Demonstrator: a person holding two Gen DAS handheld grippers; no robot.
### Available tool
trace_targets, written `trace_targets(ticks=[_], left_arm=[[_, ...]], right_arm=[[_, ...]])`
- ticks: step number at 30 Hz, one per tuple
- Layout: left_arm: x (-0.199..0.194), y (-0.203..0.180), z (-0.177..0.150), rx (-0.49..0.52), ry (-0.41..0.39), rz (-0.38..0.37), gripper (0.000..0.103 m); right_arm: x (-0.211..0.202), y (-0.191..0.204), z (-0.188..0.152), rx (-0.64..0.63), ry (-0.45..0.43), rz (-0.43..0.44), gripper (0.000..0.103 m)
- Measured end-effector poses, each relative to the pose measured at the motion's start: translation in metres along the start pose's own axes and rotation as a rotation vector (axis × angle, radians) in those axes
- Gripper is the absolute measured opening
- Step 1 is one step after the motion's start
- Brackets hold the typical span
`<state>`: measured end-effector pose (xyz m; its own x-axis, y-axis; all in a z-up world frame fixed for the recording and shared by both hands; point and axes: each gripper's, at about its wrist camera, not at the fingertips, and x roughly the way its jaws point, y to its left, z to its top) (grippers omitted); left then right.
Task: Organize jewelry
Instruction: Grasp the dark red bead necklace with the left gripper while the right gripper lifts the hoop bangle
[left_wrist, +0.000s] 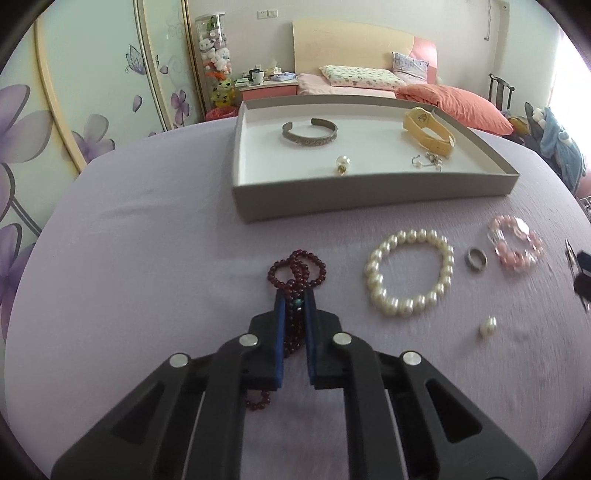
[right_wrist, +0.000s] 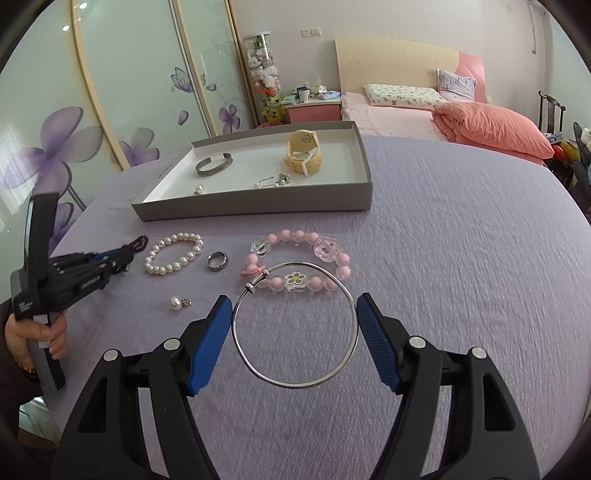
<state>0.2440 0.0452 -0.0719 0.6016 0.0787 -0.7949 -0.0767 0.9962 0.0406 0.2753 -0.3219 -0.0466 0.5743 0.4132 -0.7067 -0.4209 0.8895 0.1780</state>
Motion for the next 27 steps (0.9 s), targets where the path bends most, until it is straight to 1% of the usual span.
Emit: trace_targets(ticks=[4,7,12,16,22,27], left_arm=[[-0.013,0.012,-0.010,-0.003,0.001,-0.020,0.009],[-0.031,0.020,-0.011,-0.013,-0.032,-0.052,0.008],[-0.066,0.026,0.002,-0.021,-0.117,-0.105,0.008],[-0.088,0.025,0.012,-0.032,-0.172,-0.130,0.008],[-0.108,0.028,0.028,-0.061,-0.227,-0.162,0.007],[-0.119,0.024,0.044,-0.071,-0.269,-0.171,0.007]], right_arm=[[-0.004,0.004,0.003,-0.005,-0.016,0.006,0.071],[-0.009,0.007,0.007,-0.008,-0.031,0.010,0.071],[-0.015,0.010,0.015,-0.015,-0.059,0.011,0.071],[-0.020,0.010,0.023,-0.015,-0.084,0.013,0.071],[-0.026,0.011,0.035,-0.021,-0.122,0.014,0.071],[-0.029,0.011,0.041,-0.022,-0.145,0.016,0.071]])
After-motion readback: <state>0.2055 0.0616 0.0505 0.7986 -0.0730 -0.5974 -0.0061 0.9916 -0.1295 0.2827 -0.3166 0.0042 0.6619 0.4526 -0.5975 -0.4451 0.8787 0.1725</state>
